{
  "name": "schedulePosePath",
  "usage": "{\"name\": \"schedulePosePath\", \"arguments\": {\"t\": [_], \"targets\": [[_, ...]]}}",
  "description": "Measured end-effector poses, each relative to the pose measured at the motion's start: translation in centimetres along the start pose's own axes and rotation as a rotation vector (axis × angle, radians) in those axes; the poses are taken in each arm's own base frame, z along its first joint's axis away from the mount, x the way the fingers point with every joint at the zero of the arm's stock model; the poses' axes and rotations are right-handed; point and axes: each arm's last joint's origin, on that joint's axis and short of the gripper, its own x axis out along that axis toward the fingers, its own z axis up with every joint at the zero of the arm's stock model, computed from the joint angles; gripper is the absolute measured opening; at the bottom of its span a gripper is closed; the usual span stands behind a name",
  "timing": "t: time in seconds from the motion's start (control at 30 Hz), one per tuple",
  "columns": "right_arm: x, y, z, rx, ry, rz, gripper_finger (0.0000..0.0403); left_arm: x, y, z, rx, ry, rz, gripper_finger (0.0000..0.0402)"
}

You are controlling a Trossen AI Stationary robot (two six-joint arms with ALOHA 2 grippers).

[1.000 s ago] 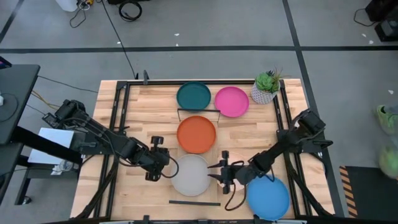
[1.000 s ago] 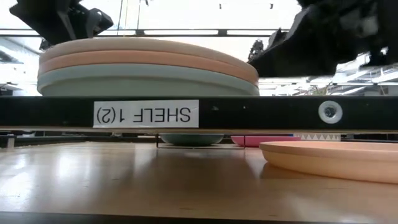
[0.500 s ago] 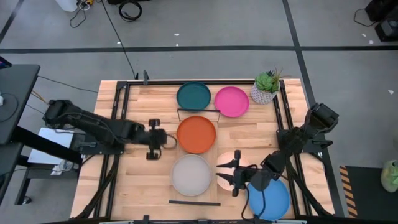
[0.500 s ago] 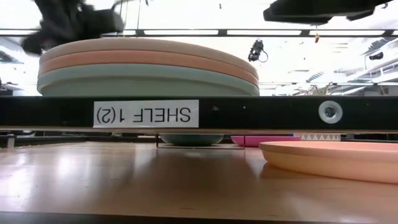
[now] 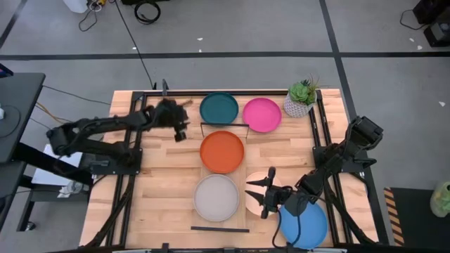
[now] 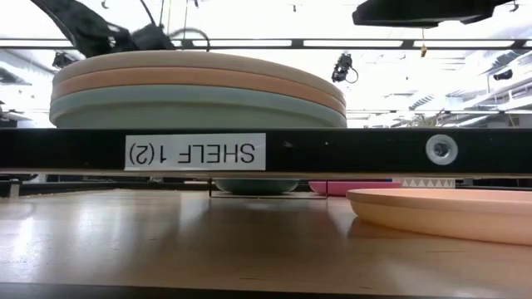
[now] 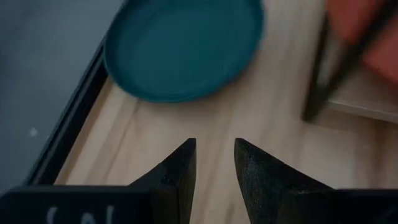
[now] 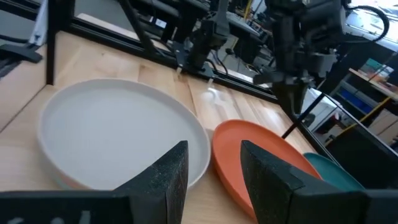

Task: Place and stack plates onto a shelf
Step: Stack the dark blue plate on top of the orange plate on the shelf

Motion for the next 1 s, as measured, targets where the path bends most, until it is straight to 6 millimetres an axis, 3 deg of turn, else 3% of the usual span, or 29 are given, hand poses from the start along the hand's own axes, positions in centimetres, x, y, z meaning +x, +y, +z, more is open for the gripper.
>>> {"name": "schedulePosePath", "arguments": {"t": [0.13,0.3,0.43,0.6,0.8,1.0], "targets": [[0.4,-0.3,-0.1,0.003,0.007,-0.015,0.0153,1.8,3.6,-0.6,-0.072,-0.015,-0.040,0.0116],[0.7,-0.5,-0.1,0.003,0.012,-0.023,0.0153,4.6,5.5,0.0,-0.055,0.029,-0.065,0.0116],[0.8,-0.6,-0.1,0.001,0.014,-0.027,0.0153,7.0,6.1,2.0,0.010,0.068,-0.069,0.0116],[0.8,-0.6,-0.1,-0.001,0.014,-0.028,0.0153,9.1,6.5,3.4,0.258,0.134,-0.123,0.0116],[0.8,-0.6,-0.2,0.004,0.023,-0.026,0.0153,10.4,6.3,2.9,0.546,0.147,-0.204,0.0116],[0.8,-0.6,-0.5,0.015,0.040,-0.025,0.0153,10.9,6.2,2.7,0.670,0.105,-0.247,0.0116]]}}
